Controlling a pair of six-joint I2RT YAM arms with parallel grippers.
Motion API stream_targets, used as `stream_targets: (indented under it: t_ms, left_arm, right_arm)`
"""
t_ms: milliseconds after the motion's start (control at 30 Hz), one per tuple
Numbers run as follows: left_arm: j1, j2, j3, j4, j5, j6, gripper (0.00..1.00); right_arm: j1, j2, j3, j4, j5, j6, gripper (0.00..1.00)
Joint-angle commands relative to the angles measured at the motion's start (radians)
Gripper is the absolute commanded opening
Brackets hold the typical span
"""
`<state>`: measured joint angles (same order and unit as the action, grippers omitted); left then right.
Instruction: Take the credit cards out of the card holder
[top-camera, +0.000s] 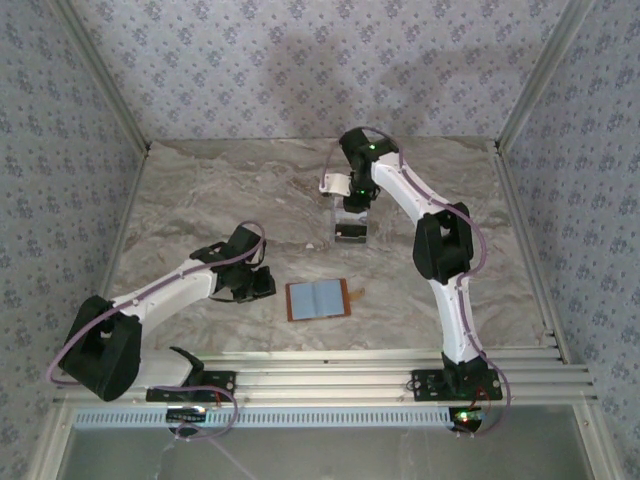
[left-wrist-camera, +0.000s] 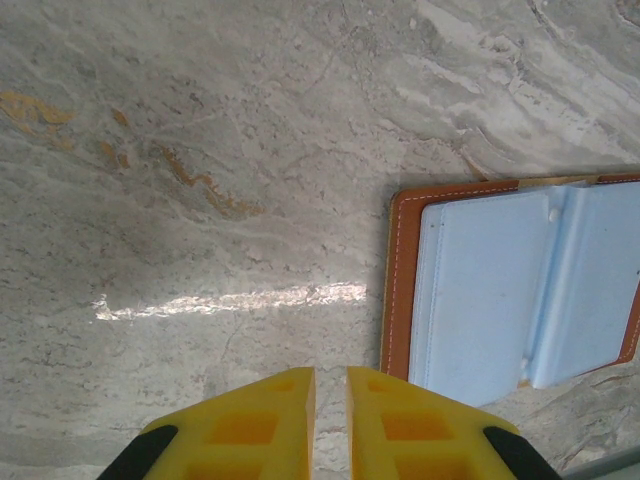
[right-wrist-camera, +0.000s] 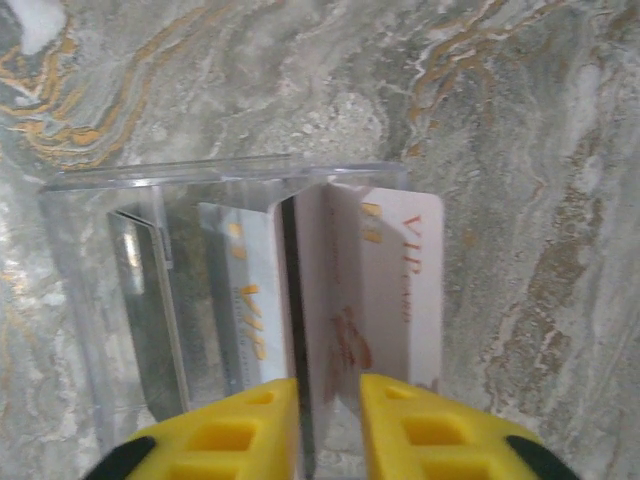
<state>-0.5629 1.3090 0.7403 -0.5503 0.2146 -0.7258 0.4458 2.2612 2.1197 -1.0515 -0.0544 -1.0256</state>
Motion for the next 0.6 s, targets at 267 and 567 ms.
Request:
stream_targets:
  t_ms: [267,567]
  left_arm:
    - [0.008,-0.037,-0.01,-0.011,-0.022,-0.009,0.17]
    - [0.009,-0.06,-0.021,-0.009,-0.026,-0.017,0.18]
  right_arm:
    - [0.004,-0.143,-0.135,0.222,0.093,-0.097,0.35]
    - [0.017,-0.192,-0.229,0.19,0.015,-0.094,0.63]
